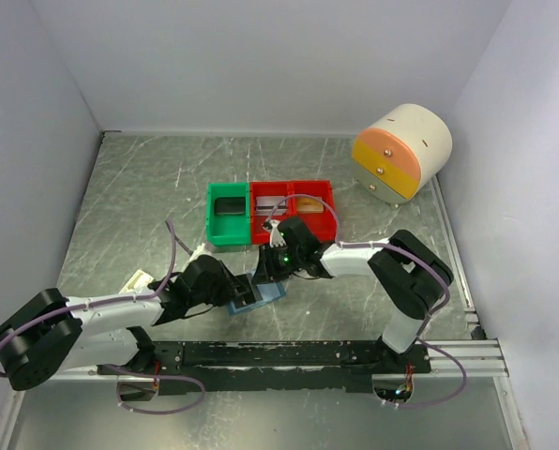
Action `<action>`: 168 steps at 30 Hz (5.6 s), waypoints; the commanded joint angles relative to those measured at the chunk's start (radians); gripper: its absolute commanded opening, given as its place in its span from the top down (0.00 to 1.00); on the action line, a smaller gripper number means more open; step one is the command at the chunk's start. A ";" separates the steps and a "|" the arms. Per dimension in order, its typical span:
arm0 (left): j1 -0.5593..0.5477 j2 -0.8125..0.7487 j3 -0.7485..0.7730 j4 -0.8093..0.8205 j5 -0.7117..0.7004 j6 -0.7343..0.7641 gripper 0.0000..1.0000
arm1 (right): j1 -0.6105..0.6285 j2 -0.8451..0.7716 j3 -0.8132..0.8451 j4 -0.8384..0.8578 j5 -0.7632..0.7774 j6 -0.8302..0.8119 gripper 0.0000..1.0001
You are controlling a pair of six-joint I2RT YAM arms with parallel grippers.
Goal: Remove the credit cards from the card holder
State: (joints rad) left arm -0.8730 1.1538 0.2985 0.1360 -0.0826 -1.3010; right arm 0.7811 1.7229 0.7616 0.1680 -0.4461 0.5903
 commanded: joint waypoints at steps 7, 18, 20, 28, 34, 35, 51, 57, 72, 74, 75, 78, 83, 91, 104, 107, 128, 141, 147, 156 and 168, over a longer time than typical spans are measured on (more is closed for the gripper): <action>-0.001 0.063 0.015 0.135 0.034 -0.005 0.70 | 0.001 0.044 -0.001 -0.048 0.017 -0.021 0.70; -0.001 -0.090 0.021 -0.103 -0.057 0.016 0.93 | 0.000 -0.022 -0.005 -0.065 0.088 -0.025 0.70; 0.000 -0.150 0.038 -0.196 -0.095 0.053 0.93 | 0.000 -0.060 -0.008 -0.065 0.106 -0.030 0.70; 0.000 -0.361 0.212 -0.496 -0.213 0.374 0.93 | -0.001 -0.379 -0.117 -0.012 0.258 -0.013 0.62; 0.012 -0.474 0.285 -0.519 -0.154 0.571 0.93 | -0.013 -0.623 -0.225 -0.020 0.445 0.037 0.44; 0.023 -0.482 0.289 -0.500 -0.117 0.609 0.93 | -0.020 -0.650 -0.239 -0.023 0.464 0.045 0.41; 0.342 -0.413 0.161 0.152 0.761 0.473 0.93 | -0.172 -0.766 -0.394 0.511 -0.116 0.256 0.20; 0.338 -0.422 0.149 0.201 0.783 0.455 0.93 | -0.064 -0.642 -0.313 0.550 -0.113 0.250 0.31; 0.334 -0.393 0.140 0.245 0.883 0.442 0.93 | 0.007 -0.551 -0.308 0.808 -0.116 0.360 0.60; 0.333 -0.389 0.142 0.248 0.885 0.439 0.93 | 0.008 -0.534 -0.310 0.842 -0.128 0.379 0.66; 0.333 -0.388 0.142 0.247 0.884 0.439 0.93 | 0.008 -0.528 -0.312 0.861 -0.134 0.388 0.69; 0.333 -0.391 0.138 0.256 0.875 0.433 0.93 | 0.007 -0.510 -0.307 0.886 -0.154 0.401 0.74; 0.333 -0.387 0.131 0.280 0.879 0.419 0.93 | 0.007 -0.499 -0.307 0.903 -0.163 0.408 0.83; 0.332 -0.394 0.102 0.339 0.875 0.383 0.93 | 0.007 -0.515 -0.313 0.914 -0.170 0.411 0.91; 0.332 -0.407 0.061 0.432 0.863 0.329 0.93 | 0.008 -0.524 -0.315 0.920 -0.182 0.421 0.94; 0.333 -0.407 0.056 0.448 0.862 0.321 0.93 | 0.008 -0.531 -0.316 0.911 -0.179 0.417 1.00; 0.334 -0.485 0.505 -0.671 0.240 0.847 0.00 | 0.007 -0.737 -0.199 0.206 0.071 0.094 1.00; 0.375 -0.302 0.661 -0.893 -0.442 0.807 0.00 | 0.186 -0.672 -0.028 -0.060 0.445 -0.111 1.00; 0.634 -0.323 0.606 -0.803 -0.344 0.865 0.00 | 0.275 -0.600 0.076 -0.155 0.656 -0.235 1.00; 0.929 -0.311 0.559 -0.741 -0.068 0.873 0.00 | 0.306 -0.356 0.338 -0.291 0.825 -0.482 1.00; 0.930 -0.388 0.553 -0.785 -0.172 0.828 0.00 | 0.301 0.183 0.790 -0.490 0.897 -0.869 1.00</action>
State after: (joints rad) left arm 0.0498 0.7986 0.8406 -0.6483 -0.2016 -0.4538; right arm 1.0821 1.7714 1.4376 -0.2161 0.3717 -0.0917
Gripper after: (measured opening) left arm 0.994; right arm 0.008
